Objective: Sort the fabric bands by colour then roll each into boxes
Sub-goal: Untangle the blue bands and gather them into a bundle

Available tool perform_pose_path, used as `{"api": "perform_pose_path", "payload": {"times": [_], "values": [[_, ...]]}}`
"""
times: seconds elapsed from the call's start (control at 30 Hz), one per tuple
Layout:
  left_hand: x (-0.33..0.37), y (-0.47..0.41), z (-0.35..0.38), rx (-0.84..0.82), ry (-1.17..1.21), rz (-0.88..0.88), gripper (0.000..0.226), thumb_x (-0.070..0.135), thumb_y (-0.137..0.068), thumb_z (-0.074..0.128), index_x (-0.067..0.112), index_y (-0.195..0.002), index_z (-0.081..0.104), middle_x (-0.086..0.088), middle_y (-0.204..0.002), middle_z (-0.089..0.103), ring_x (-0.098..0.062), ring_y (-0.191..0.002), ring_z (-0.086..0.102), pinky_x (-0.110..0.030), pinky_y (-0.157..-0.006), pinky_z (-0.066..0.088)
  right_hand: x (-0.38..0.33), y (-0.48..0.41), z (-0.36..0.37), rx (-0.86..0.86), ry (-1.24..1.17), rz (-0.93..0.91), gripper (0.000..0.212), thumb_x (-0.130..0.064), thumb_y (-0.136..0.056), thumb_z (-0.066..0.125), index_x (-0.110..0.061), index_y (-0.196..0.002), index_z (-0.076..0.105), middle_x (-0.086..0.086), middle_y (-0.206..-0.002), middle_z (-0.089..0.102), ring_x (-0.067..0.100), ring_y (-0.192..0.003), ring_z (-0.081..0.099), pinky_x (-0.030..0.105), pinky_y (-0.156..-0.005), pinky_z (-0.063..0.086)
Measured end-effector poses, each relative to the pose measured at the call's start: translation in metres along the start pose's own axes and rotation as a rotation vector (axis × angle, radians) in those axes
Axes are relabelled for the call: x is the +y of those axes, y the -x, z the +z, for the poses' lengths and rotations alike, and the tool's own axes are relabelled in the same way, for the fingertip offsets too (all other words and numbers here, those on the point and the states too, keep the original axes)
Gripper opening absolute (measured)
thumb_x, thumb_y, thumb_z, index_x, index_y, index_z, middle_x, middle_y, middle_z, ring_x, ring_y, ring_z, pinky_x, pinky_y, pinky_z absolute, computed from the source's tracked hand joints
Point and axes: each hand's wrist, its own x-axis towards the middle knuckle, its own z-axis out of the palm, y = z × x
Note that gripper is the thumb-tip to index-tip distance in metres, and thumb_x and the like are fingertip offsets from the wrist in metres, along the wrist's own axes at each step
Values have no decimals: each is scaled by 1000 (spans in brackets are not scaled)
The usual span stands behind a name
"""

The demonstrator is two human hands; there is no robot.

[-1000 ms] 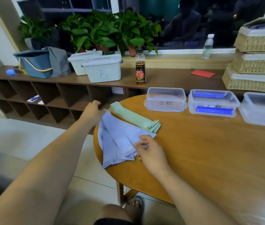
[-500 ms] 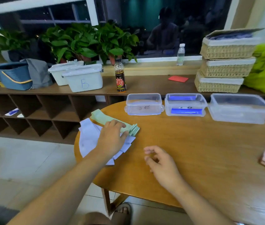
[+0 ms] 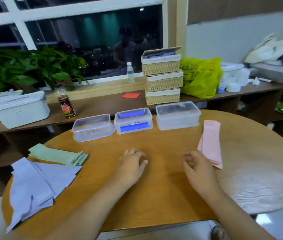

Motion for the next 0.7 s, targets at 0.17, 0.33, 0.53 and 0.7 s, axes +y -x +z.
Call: {"api": "perform_pose_path", "payload": {"times": [0.17,0.33,0.53,0.7], "values": [[60,-10,36,-78,38,73,31,50,-105,56,35,-130,65,12,-129,56,-15,-126,47,-35,-110,38,41,-7,-58,208,484,24,27,-15,-93,65,-29,-116,68,-4,-125,66,23,-116,50,48,-88,51],[97,-1,64,66,-4,37,22,44,-104,49,36,-119,62,15,-119,57,-13,-113,51,-34,-99,42,62,-12,-67,141,417,152,28,-30,-94,60,-33,-121,66,-7,-125,65,21,-116,48,46,-92,49],[99,2,64,117,21,-2,19,35,-100,50,33,-110,66,13,-111,61,-12,-107,53,-33,-99,45,61,-15,-65,168,406,164,15,-31,-94,60,-34,-101,73,-10,-112,71,22,-106,53,42,-87,46],[102,3,62,125,59,-15,16,34,-100,50,32,-103,66,14,-103,59,-10,-104,54,-30,-97,46,58,-10,-65,207,344,67,13,-29,-100,58,-30,-104,71,-10,-112,70,19,-103,53,41,-85,44]]}}
